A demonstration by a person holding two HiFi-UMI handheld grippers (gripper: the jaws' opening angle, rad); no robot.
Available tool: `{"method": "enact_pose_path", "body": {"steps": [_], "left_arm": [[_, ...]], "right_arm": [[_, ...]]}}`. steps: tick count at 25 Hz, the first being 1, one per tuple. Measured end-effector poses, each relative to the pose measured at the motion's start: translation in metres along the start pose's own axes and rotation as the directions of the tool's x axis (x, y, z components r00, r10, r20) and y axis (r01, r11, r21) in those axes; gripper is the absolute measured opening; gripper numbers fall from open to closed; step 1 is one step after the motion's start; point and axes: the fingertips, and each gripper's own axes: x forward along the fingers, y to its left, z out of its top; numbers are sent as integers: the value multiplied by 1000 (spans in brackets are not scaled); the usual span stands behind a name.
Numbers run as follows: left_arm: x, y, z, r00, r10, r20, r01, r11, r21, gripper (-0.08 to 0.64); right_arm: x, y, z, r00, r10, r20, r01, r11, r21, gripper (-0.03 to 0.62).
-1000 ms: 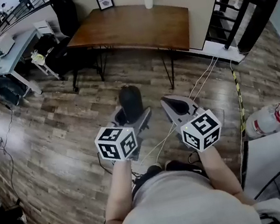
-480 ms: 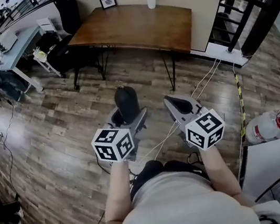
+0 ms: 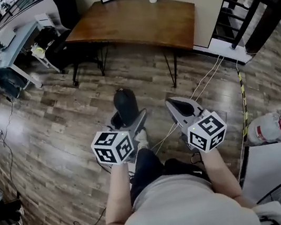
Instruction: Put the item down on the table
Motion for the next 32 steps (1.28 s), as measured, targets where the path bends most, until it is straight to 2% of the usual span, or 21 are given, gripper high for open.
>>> {"method": "enact_pose_path", "body": {"steps": [3, 8, 15, 23, 32], "left_arm": [[13, 24, 8, 1000, 8, 1, -8, 1000, -8, 348], [44, 66, 31, 1000, -20, -1, 20, 1000, 6, 348], [80, 155, 87, 999, -46, -13, 47, 998, 30, 348], [115, 251, 144, 996, -84, -13, 85, 996, 38, 348], [143, 287, 148, 987, -148, -69, 150, 988, 23, 348]], "right_arm": [[21, -9, -3, 1000, 7, -7, -7, 1000, 14, 11], [73, -36, 6, 1000, -22, 0, 22, 1000, 20, 11], [175, -52, 24, 999, -43, -3, 43, 999, 18, 11], [279, -74, 61, 993, -105, 46, 104, 994, 13, 11], [342, -89, 62, 991, -133, 16, 132, 991, 29, 11]]}}
